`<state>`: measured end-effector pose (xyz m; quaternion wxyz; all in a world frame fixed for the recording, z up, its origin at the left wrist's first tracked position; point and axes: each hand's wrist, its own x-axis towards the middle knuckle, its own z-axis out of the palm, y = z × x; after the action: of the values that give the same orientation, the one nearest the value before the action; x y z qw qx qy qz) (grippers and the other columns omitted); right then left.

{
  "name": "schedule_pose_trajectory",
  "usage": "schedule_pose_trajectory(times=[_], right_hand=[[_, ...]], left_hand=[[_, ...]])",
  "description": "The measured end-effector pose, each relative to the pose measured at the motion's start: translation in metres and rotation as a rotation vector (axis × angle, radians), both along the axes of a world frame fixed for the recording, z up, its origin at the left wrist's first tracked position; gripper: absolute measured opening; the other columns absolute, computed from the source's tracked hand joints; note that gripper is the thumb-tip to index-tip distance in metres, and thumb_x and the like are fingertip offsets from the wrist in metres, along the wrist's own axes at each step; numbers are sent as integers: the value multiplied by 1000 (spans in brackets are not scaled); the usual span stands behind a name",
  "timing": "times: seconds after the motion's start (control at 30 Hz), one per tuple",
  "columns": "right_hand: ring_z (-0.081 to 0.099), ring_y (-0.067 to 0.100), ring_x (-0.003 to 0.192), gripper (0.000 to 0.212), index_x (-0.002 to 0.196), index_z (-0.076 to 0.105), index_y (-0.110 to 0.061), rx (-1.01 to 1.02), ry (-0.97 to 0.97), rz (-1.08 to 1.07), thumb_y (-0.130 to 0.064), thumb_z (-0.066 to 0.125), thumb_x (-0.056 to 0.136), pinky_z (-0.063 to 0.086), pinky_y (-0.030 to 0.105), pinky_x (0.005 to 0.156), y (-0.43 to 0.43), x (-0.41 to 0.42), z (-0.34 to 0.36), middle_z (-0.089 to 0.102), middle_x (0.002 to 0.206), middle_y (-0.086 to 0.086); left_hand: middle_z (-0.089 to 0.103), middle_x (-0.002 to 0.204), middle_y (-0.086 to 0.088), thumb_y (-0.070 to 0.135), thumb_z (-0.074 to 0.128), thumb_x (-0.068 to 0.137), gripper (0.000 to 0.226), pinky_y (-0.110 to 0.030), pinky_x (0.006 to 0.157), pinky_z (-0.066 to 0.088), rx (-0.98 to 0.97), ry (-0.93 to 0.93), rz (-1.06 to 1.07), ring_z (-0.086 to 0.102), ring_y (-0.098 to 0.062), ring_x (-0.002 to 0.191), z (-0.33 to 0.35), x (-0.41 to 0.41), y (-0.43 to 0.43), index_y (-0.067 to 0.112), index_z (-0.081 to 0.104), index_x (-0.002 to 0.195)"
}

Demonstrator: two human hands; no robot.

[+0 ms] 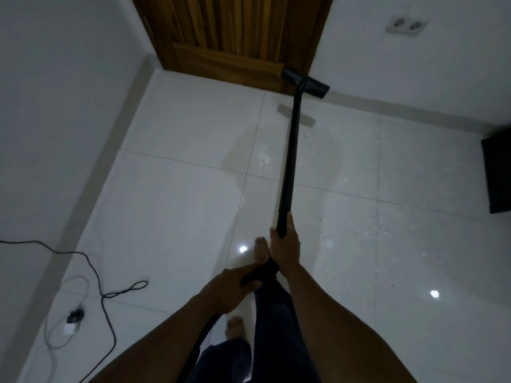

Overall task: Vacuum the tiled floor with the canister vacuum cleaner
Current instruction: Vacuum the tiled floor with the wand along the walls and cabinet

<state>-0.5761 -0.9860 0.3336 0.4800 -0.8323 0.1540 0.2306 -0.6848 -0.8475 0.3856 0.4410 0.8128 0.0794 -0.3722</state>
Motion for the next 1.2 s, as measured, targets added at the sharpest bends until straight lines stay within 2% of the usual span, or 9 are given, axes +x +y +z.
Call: schedule_pose_trajectory(times=[0.13, 0.33, 0.5, 0.6, 0.67, 0.77, 0.87, 1.07, 1.2], right_hand=[[69, 27, 87, 71, 157, 16, -37, 50, -2, -69, -29, 57, 99, 61, 45, 77, -23, -91, 19, 61, 129, 6], [68, 23, 67, 69, 157, 17, -38, 91, 77, -140, -27, 56, 101, 62, 41, 63, -67, -200, 37, 60, 107, -2], [68, 20, 68, 69, 157, 15, -40, 54, 86, -114, -29, 54, 101, 62, 40, 64, -106, -279, 41, 56, 104, -5], [66, 19, 66, 69, 156, 15, -40, 50, 82, -111, -28, 54, 101, 62, 38, 63, -132, -326, 46, 53, 97, -8], [66, 21, 66, 70, 156, 15, -42, 44, 98, -119, -28, 54, 100, 62, 37, 61, -148, -360, 50, 55, 100, -7], [65, 18, 64, 70, 156, 14, -41, 58, 85, -124, -29, 55, 101, 60, 31, 57, -174, -415, 54, 58, 113, -3], [67, 18, 71, 70, 157, 14, -41, 40, 107, -131, -30, 55, 101, 61, 31, 61, -191, -468, 56, 58, 121, -1], [64, 16, 71, 70, 158, 14, -36, 13, 134, -139, -27, 54, 101, 61, 34, 64, -209, -567, 51, 62, 120, 7], [56, 6, 66, 68, 158, 13, -34, 11, 186, -123, -25, 51, 103, 40, 7, 41, -215, -630, 52, 58, 127, 7]], left_hand=[[55, 142, 5, 54, 47, 99, 53, -33, 105, 47, 13, 33, -7, 60, -12, 117, 9, -89, -22, 50, 29, 148], [52, 146, 4, 51, 46, 100, 56, -23, 104, 40, 78, 30, -90, 55, -10, 124, 14, -194, -63, 44, 26, 152], [19, 164, -5, 62, 43, 96, 64, -36, 121, 24, 72, -20, -96, 25, -18, 149, 4, -273, -98, 43, 22, 154], [14, 165, -3, 89, 28, 79, 86, -44, 121, 26, 53, -42, -88, 19, -20, 151, 2, -323, -122, 47, 19, 154], [17, 165, -3, 88, 28, 80, 83, -44, 120, 28, 45, -56, -106, 20, -20, 151, 0, -361, -139, 50, 20, 153], [51, 148, 2, 67, 43, 93, 57, -25, 104, 46, 12, -47, -81, 56, -4, 123, 11, -412, -162, 56, 25, 146], [68, 125, 0, 50, 52, 99, 53, -7, 72, 46, -5, -38, -83, 63, 6, 81, 27, -458, -181, 44, 35, 148], [54, 140, 18, 46, 50, 101, 51, 0, 90, 38, -24, -26, -150, 55, 11, 110, 32, -548, -195, 47, 31, 148], [63, 124, 17, 41, 53, 101, 47, 0, 77, 42, -29, -2, -143, 59, 19, 87, 40, -606, -199, 58, 29, 137]])
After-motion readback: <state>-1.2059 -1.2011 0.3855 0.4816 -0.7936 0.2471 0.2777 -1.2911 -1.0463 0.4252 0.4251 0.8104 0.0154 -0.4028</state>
